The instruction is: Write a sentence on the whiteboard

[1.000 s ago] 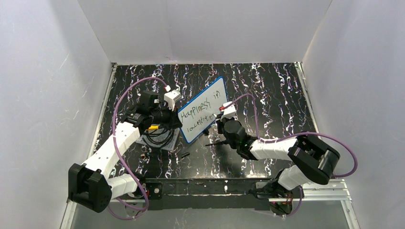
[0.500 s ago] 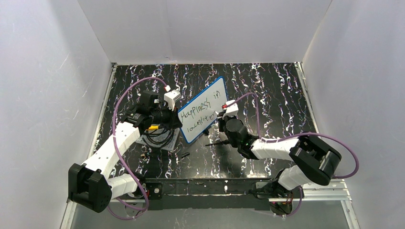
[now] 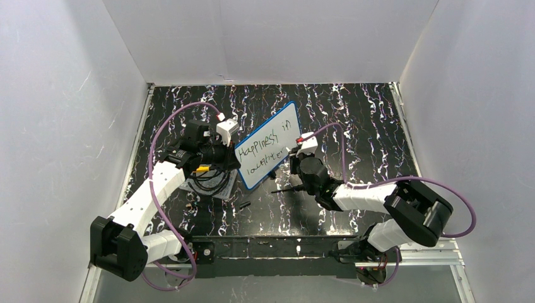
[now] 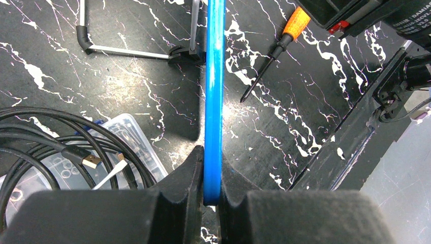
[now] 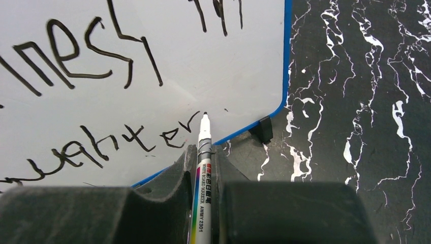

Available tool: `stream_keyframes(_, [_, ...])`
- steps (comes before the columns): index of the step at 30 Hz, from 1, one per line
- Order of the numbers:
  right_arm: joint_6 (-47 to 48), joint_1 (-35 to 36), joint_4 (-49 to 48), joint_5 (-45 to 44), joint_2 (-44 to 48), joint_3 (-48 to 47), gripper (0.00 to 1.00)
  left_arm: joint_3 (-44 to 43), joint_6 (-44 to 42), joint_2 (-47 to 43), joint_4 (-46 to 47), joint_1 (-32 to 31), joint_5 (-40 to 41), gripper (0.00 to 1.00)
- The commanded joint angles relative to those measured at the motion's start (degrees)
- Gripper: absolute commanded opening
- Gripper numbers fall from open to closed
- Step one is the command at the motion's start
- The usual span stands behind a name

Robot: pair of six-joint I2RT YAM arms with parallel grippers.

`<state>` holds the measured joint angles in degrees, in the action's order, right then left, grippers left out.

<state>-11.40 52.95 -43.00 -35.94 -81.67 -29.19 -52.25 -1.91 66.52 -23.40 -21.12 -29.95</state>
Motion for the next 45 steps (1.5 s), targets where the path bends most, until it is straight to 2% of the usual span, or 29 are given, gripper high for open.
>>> stream_keyframes(1, [-1.15,-0.56,-0.85,-0.25,-1.39,-1.24,0.01,-1.36,0.51,-1.4,-0.6,-0.16,-1.24,0.0])
stream_keyframes(28, [-0.63,-1.01,-2.23,1.19,-3.31,-2.1,0.01,-1.28,0.49,-1.23,-0.49,-0.17,-1.71,0.0])
stream_keyframes(33, [-2.7,-1.01,4.47,-0.71,4.71,0.36,0.01,-1.45,0.88,-1.26,-0.86,-0.14,-0.02,0.0])
stream_keyframes(36, [-4.8,-1.01,9.7,5.27,10.52,1.5,0.01,-1.45,1.35,-1.29,-0.88,-0.19,0.51,0.0])
stream_keyframes(38, [-6.28,-0.93,9.13,12.26,13.13,2.64,0.01,-1.37,1.47,-1.31,-0.86,-0.15,0.38,0.0])
stream_keyframes(41, [-8.2,-0.92,7.47,20.01,13.47,2.73,0.01,-1.28,2.44,-1.19,-0.86,-0.19,-0.1,0.0])
stream_keyframes(45, [-9.34,-0.83,5.55,24.26,10.21,0.78,0.01,-0.96,3.03,-1.55,-0.69,-0.14,-0.54,0.0])
